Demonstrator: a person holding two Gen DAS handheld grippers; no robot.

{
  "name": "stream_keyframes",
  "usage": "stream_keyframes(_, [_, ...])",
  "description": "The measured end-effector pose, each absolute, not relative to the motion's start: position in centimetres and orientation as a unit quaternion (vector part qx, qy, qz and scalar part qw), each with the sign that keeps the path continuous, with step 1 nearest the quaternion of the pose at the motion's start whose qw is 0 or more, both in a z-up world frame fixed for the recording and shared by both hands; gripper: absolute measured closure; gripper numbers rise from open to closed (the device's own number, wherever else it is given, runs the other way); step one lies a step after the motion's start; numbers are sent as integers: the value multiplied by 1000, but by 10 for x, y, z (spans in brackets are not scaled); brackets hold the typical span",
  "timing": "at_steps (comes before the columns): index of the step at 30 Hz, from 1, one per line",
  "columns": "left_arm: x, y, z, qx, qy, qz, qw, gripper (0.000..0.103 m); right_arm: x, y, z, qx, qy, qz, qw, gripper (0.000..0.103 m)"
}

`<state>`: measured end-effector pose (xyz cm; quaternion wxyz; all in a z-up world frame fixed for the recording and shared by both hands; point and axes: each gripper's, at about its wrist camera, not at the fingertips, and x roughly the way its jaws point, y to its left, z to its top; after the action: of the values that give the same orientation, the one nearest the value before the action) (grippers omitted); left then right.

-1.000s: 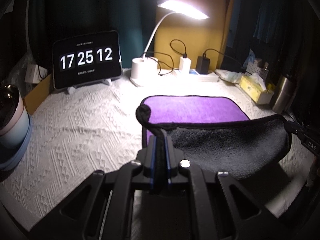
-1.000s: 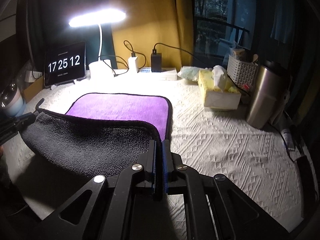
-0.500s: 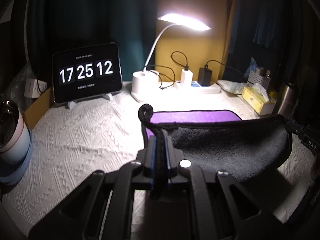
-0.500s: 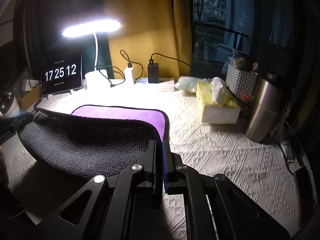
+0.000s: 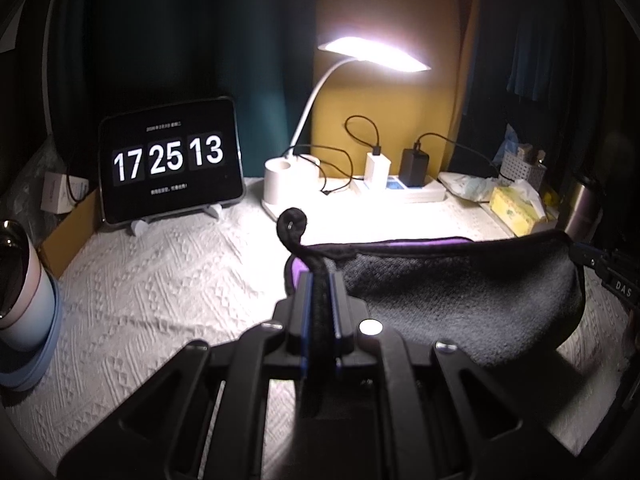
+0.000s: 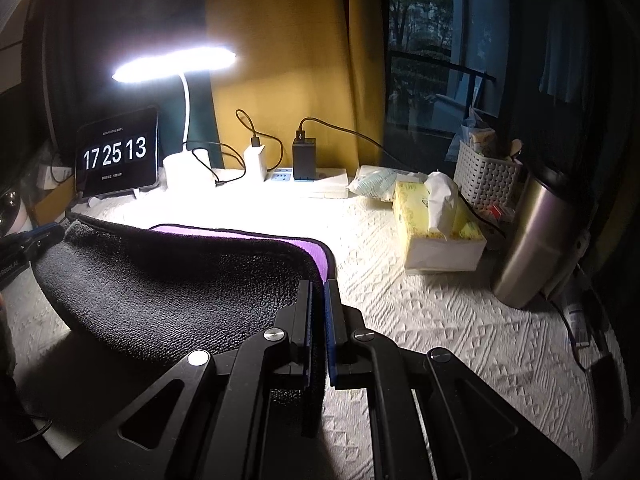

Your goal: Fold towel

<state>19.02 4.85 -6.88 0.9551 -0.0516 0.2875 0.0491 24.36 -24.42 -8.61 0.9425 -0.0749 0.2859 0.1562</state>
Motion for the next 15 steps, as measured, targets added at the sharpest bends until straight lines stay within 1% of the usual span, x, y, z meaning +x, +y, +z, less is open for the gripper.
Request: stream_keyframes(15, [213, 52, -69, -48, 285, 49, 956, 94, 272, -240, -86, -77, 281, 158, 943, 96])
